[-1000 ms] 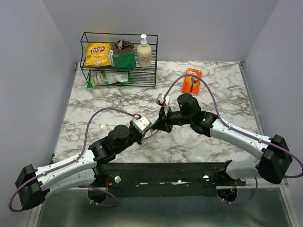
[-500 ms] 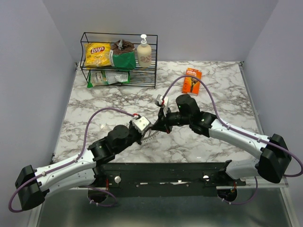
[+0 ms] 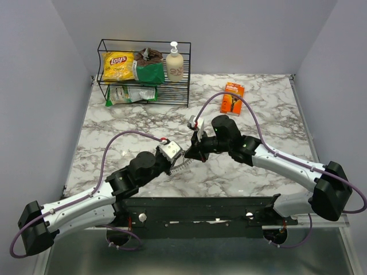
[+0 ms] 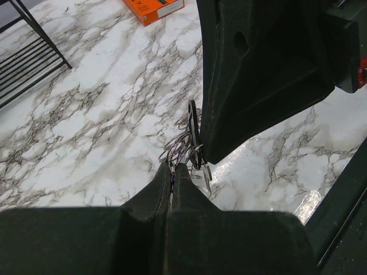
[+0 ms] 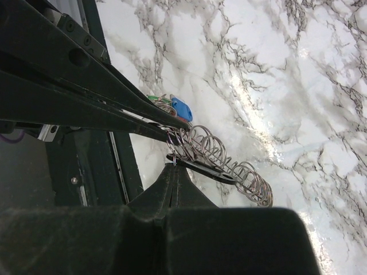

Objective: Put the keys on the keyring

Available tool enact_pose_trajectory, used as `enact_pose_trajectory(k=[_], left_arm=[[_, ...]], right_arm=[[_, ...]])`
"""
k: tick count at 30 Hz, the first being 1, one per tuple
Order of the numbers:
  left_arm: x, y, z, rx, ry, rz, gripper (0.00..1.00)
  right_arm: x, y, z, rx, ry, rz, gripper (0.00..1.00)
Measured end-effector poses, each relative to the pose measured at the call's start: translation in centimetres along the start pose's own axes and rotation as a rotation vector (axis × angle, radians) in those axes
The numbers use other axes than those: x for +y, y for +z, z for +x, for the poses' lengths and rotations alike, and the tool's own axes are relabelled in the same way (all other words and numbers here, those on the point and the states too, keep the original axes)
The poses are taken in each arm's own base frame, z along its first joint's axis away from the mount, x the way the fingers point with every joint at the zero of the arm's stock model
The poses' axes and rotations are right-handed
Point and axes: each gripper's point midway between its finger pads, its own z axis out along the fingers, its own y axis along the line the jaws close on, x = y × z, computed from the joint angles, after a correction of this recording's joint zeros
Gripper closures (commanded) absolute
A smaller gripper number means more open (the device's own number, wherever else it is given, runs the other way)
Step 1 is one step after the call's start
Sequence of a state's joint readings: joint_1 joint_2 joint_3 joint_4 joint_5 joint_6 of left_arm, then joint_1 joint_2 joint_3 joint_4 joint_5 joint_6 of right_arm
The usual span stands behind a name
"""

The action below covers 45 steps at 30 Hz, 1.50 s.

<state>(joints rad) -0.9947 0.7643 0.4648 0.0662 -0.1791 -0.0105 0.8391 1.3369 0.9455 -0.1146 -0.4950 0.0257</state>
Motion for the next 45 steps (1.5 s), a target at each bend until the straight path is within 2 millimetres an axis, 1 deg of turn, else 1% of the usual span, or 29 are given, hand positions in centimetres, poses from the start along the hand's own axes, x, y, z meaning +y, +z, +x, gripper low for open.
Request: enact_pose_trajectory(k=[4, 11, 13, 16, 20, 24, 28, 34, 36, 45], left_arm=[[0.0, -0.1, -0.2, -0.009, -0.002, -0.001, 1.0], [0.1, -0.1, -0.1, -0.004, -0.001, -0.003, 1.0], [0.2, -0.2, 0.0, 0.0, 0.0, -0.008, 1.0], [0.5, -0.4, -0.1, -0.001, -0.001, -0.021, 1.0], [1.0, -0.9, -0.5, -0.016, -0.004, -0.047, 1.0], [1.3, -1.2, -0.8, -0.027, -0.006, -0.061, 1.0], [1.3, -1.1, -0.6, -0.019, -0.001, -0.061, 1.0], [1.2, -0.8, 0.1, 0.008, 0.017, -0.06, 1.0], [1.2, -0.7, 0.2, 0.011, 0.02, -0.059, 1.0], [1.2, -0.5, 0.6, 0.027, 0.028, -0.058, 1.0]], right_arm=[[0.0, 0.0, 0.0, 0.0, -0.001, 0.001, 0.99], [0.6, -0.1, -0.3, -0.008, -0.012, -0.01, 0.99], [0.7, -0.4, -0.4, -0.015, -0.015, -0.01, 0.99], [1.0, -1.1, 0.0, -0.021, -0.019, -0.003, 0.99], [1.3, -1.9, 0.7, -0.025, -0.021, 0.001, 0.99], [1.5, -2.3, 0.9, -0.026, -0.022, 0.0, 0.99], [1.5, -2.1, 1.1, -0.017, -0.017, 0.0, 0.99], [0.9, -1.1, 2.2, 0.025, 0.005, 0.001, 0.99], [0.8, -0.9, 2.3, 0.03, 0.008, 0.001, 0.99], [0.8, -0.6, 0.3, 0.002, -0.008, -0.003, 0.99]])
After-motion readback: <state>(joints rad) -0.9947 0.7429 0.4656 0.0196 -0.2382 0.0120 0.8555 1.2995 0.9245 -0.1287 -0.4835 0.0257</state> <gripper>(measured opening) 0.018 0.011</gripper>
